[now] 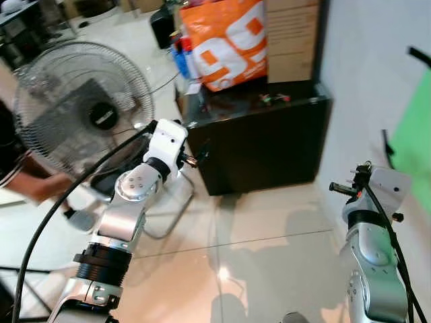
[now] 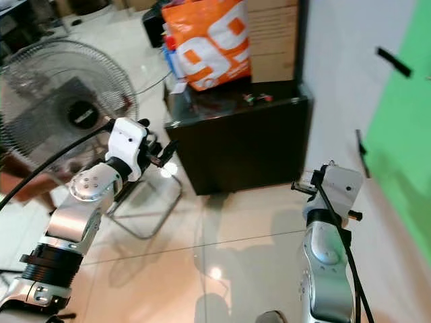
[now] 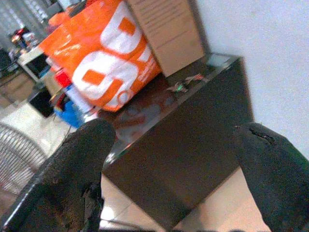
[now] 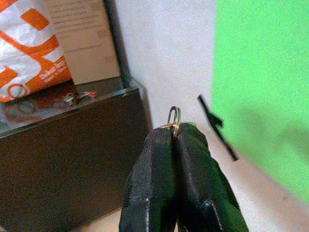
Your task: Hang keys on a hook
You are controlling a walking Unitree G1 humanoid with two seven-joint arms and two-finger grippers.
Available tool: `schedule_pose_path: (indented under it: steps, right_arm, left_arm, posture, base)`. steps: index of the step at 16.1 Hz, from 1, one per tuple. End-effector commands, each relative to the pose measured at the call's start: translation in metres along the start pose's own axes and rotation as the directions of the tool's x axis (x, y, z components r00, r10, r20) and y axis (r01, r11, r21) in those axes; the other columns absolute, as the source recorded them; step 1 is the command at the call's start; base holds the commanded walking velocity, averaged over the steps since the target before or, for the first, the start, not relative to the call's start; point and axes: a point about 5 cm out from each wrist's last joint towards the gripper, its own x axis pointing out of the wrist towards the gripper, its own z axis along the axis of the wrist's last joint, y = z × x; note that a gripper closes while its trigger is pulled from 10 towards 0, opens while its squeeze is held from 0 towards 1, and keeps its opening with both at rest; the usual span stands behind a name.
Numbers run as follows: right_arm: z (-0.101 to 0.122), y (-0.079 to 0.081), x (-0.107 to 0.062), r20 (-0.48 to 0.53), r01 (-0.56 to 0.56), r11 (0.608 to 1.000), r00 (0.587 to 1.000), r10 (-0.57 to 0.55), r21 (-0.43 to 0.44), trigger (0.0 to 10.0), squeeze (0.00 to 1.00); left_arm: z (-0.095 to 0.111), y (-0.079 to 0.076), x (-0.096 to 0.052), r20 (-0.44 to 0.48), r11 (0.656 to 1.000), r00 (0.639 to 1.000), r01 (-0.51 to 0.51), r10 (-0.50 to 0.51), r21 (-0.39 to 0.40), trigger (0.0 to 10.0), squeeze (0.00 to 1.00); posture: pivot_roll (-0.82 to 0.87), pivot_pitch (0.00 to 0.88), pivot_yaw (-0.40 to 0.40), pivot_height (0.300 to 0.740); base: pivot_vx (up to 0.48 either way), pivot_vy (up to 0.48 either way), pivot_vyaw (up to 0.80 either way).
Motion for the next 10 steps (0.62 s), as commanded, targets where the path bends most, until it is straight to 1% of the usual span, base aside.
schedule_pose_path:
  steps: [1, 2, 3, 4, 5, 6, 7, 9, 10]
  right_arm:
    - [0.0, 0.011, 0.0, -0.002, -0.047, 0.999, 0.999, 0.047, 0.003, 10.0, 0.0]
    - [-0.001, 0.013, 0.002, -0.021, -0.092, 0.996, 0.996, 0.092, 0.013, 10.0, 0.0]
    - [-0.002, 0.014, 0.003, -0.032, -0.113, 0.993, 0.993, 0.114, 0.024, 10.0, 0.0]
    - [-0.003, 0.017, 0.004, -0.045, -0.154, 0.987, 0.987, 0.156, 0.033, 10.0, 0.0]
    - [-0.003, 0.019, 0.006, -0.048, -0.175, 0.984, 0.983, 0.177, 0.026, 10.0, 0.0]
    - [-0.003, 0.023, 0.01, -0.056, -0.224, 0.975, 0.973, 0.223, 0.004, 10.0, 0.0]
    - [-0.003, 0.026, 0.012, -0.062, -0.243, 0.97, 0.968, 0.242, 0.001, 10.0, 0.0]
    - [-0.003, 0.03, 0.016, -0.075, -0.274, 0.962, 0.959, 0.273, 0.003, 10.0, 0.0]
    - [-0.003, 0.031, 0.017, -0.082, -0.287, 0.958, 0.954, 0.287, 0.01, 10.0, 0.0]
  left_arm:
    - [-0.005, 0.005, -0.002, -0.024, 1.0, 0.999, -0.022, 0.022, 0.009, 10.0, 0.02]
    - [-0.008, 0.005, -0.007, -0.026, 0.999, 0.999, -0.048, 0.048, -0.001, 10.0, 0.02]
    - [-0.009, 0.005, -0.009, -0.028, 0.998, 0.998, -0.058, 0.058, -0.004, 10.0, 0.01]
    - [-0.011, 0.005, -0.014, -0.032, 0.997, 0.996, -0.08, 0.08, -0.007, 10.0, 0.02]
    - [-0.013, 0.006, -0.018, -0.036, 0.996, 0.995, -0.093, 0.093, -0.003, 10.0, 0.01]
    - [-0.017, 0.005, -0.028, -0.045, 0.991, 0.99, -0.132, 0.131, -0.009, 10.0, 0.01]
    - [-0.019, 0.005, -0.033, -0.051, 0.988, 0.987, -0.153, 0.153, -0.014, 10.0, 0.01]
    - [-0.021, 0.004, -0.04, -0.059, 0.982, 0.981, -0.186, 0.185, -0.014, 10.0, 0.01]
    - [-0.022, 0.003, -0.043, -0.062, 0.98, 0.979, -0.197, 0.195, -0.017, 10.0, 0.01]
  posture:
    - [-0.21, 0.0, 0.263, 0.74]
    - [-0.18, 0.0, 0.217, 0.74]
    - [-0.16, 0.0, 0.19, 0.74]
    - [-0.15, 0.0, 0.166, 0.74]
    - [-0.13, 0.0, 0.139, 0.74]
    - [-0.09, 0.0, 0.077, 0.74]
    - [-0.07, 0.0, 0.047, 0.74]
    - [-0.05, 0.0, 0.008, 0.74]
    - [-0.04, 0.0, 0.004, 0.74]
  base:
    - [0.0, 0.0, -0.8]
    - [0.0, 0.0, -0.8]
    - [0.0, 0.0, -0.8]
    - [0.0, 0.0, -0.8]
    - [0.0, 0.0, -0.8]
    - [0.0, 0.0, -0.8]
    - [0.0, 0.0, -0.8]
    - [0.0, 0.0, -0.8]
    - [0.0, 0.0, -0.8]
